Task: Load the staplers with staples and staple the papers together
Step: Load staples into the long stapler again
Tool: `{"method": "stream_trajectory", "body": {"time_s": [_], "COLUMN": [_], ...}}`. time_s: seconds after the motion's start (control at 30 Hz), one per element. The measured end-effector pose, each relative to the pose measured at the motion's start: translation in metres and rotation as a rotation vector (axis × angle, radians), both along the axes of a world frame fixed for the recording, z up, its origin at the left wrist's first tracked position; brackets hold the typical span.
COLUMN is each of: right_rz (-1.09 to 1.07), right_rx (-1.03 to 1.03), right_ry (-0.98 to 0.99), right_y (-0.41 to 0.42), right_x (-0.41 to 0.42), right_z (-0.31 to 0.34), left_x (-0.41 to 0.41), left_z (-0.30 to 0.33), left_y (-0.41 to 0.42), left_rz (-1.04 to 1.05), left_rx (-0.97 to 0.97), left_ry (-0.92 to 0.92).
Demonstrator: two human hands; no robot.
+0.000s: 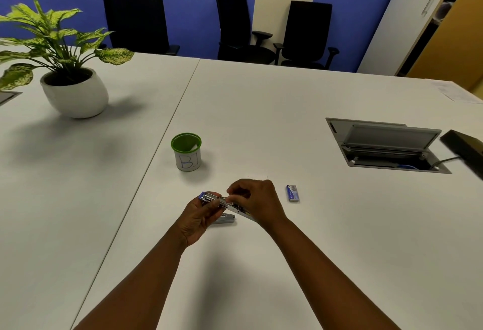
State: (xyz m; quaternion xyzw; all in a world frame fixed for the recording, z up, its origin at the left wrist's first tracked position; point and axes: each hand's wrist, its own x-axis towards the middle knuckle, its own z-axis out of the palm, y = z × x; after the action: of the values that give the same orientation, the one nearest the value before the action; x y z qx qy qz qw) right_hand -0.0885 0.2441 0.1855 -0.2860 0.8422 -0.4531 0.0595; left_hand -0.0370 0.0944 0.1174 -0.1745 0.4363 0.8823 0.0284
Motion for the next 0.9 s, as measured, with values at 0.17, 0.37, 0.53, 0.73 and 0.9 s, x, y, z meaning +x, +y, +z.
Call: {"method": "stream_trajectory", "body": {"time_s": [0.17,0.37,0.53,0.73,0.9], "right_rz": [0.071,0.086,0.079,0.029,0.162], "right_rx": [0.065,0.103,0.119,-0.021,0.101], "right_ry": [0.177,0.186,0.147,0.113,0.211], "right_y": [-0.004,-0.005,-0.002,-0.007,-0.01], "right_x": [0.005,0.004,0.002,0.004,-0.003], "right_z": [-0.006,-0.01,-0.013,-0.004,0.002], "left_x": [0.001,-0.001,-0.003,-0.006,-0.004], "left_z": [0.0,-0.001,-0.003,0.001,0.002], "left_y": [-0.002,-0.001,-0.004,0.002,0.006], "left_rz": [-0.02,-0.016,-0.019,-0.077,-0.12], "left_rx": [-0.037,-0.046,-0.032,-0.09,-0.123], "left_ry": [-0.005,-0.008,0.004,-0.054,-0.068]}}
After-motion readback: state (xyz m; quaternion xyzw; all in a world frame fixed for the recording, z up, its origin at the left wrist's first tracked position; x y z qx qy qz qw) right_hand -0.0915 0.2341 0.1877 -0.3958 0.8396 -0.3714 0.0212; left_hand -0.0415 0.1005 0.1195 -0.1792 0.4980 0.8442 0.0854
